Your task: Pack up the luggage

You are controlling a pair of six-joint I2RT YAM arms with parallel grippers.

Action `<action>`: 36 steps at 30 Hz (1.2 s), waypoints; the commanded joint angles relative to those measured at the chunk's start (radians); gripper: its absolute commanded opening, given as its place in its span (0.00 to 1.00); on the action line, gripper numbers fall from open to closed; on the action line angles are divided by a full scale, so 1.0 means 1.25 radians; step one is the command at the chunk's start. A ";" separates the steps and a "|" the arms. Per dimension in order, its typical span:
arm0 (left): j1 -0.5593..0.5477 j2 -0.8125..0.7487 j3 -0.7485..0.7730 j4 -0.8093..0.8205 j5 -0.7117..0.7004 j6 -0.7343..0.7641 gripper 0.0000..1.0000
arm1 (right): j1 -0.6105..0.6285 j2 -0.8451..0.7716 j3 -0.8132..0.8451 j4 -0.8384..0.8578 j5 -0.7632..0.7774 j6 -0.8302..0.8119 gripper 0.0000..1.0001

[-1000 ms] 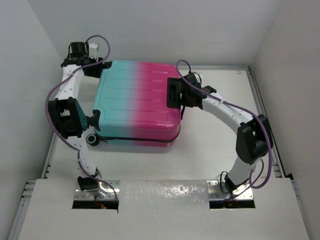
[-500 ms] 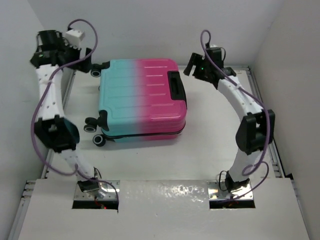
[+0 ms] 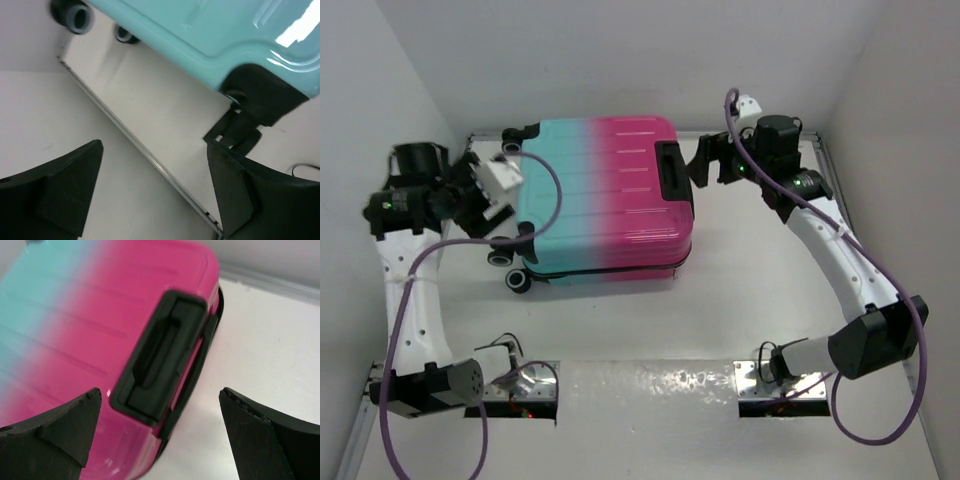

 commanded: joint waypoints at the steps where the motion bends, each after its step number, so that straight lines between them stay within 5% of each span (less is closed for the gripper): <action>1: -0.098 -0.075 -0.154 -0.020 -0.098 0.080 0.84 | 0.017 -0.011 -0.034 -0.063 -0.016 -0.084 0.99; 9: -0.184 -0.131 -0.288 -0.021 -0.074 -0.007 0.95 | 0.032 -0.028 -0.121 -0.058 -0.032 -0.088 0.99; 14: -0.186 -0.085 -0.363 -0.016 -0.185 0.049 0.95 | 0.038 -0.069 -0.173 -0.087 -0.007 -0.090 0.99; 22: -0.186 -0.025 -0.380 0.224 -0.227 -0.025 0.92 | 0.133 -0.188 -0.363 -0.051 0.102 -0.064 0.99; 23: -0.186 -0.014 -0.368 0.221 -0.213 -0.028 0.87 | 0.135 -0.212 -0.405 -0.019 0.089 -0.051 0.99; 24: -0.187 -0.011 -0.351 0.206 -0.182 -0.031 0.68 | 0.138 -0.268 -0.492 0.014 0.078 -0.029 0.99; 27: -0.187 -0.008 -0.342 0.168 -0.154 -0.020 0.39 | 0.138 -0.395 -0.640 0.139 0.103 -0.001 0.99; 28: -0.187 -0.008 -0.342 0.157 -0.153 -0.017 0.17 | 0.138 -0.422 -0.676 0.147 0.114 0.002 0.98; 30: -0.187 -0.007 -0.343 0.128 -0.161 -0.011 0.00 | 0.139 -0.476 -0.694 0.149 0.133 -0.010 0.88; 35: -0.187 -0.008 -0.365 0.098 -0.173 -0.026 0.00 | 0.149 -0.492 -0.749 0.166 0.096 -0.013 0.25; 36: -0.186 -0.010 -0.372 0.103 -0.178 -0.039 0.00 | 0.155 -0.479 -0.772 0.238 0.083 0.008 0.21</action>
